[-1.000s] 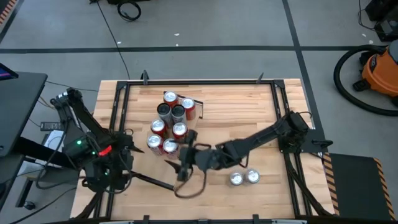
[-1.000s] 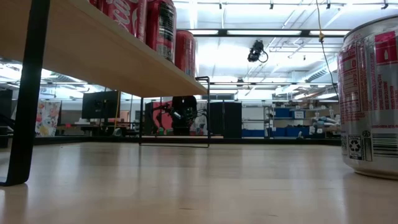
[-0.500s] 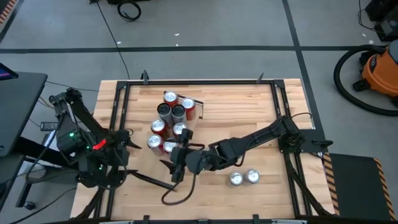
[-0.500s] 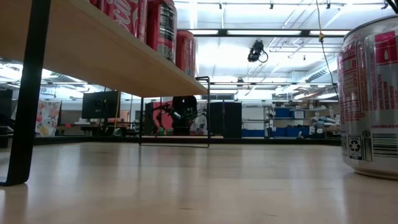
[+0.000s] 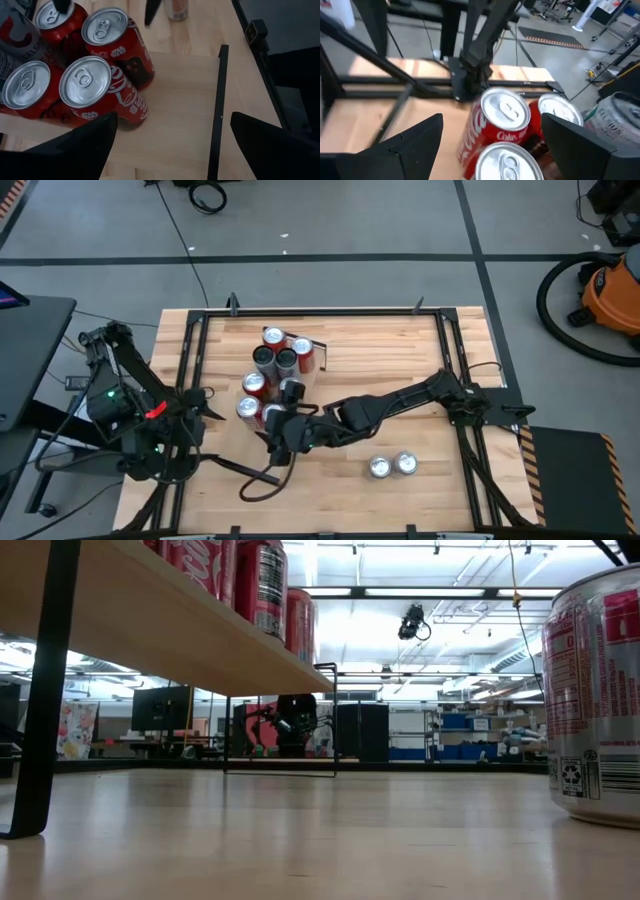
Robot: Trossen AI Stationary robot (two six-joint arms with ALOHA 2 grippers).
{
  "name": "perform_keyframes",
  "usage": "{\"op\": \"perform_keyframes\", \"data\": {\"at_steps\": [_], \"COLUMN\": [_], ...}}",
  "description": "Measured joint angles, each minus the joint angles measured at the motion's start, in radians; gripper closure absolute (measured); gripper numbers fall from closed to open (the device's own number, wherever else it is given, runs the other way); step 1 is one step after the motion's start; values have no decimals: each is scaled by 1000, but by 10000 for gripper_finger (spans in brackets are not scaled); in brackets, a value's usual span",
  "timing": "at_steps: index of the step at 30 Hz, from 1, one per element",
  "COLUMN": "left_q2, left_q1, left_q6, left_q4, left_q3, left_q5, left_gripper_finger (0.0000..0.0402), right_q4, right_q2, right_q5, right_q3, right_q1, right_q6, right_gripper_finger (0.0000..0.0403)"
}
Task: Place canned beverage on shelf
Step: Put the red soda can on the shelf
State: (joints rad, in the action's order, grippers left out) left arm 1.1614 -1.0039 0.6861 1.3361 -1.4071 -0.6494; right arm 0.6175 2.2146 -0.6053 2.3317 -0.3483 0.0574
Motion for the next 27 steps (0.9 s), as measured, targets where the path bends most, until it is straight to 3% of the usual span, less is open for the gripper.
{"op": "perform_keyframes", "data": {"at_steps": [14, 27], "left_q2": [0, 0], "left_q1": [0, 0], "left_q6": [6, 7], "left_q4": [3, 6], "left_q3": [1, 1], "left_q5": [0, 0], "left_gripper_finger": [2, 2], "right_q4": [117, 142], "right_q2": [3, 3], "right_q5": [52, 82], "right_q3": [-1, -1], "right_q1": [29, -14], "right_q6": [27, -91], "right_gripper_finger": [56, 56]}}
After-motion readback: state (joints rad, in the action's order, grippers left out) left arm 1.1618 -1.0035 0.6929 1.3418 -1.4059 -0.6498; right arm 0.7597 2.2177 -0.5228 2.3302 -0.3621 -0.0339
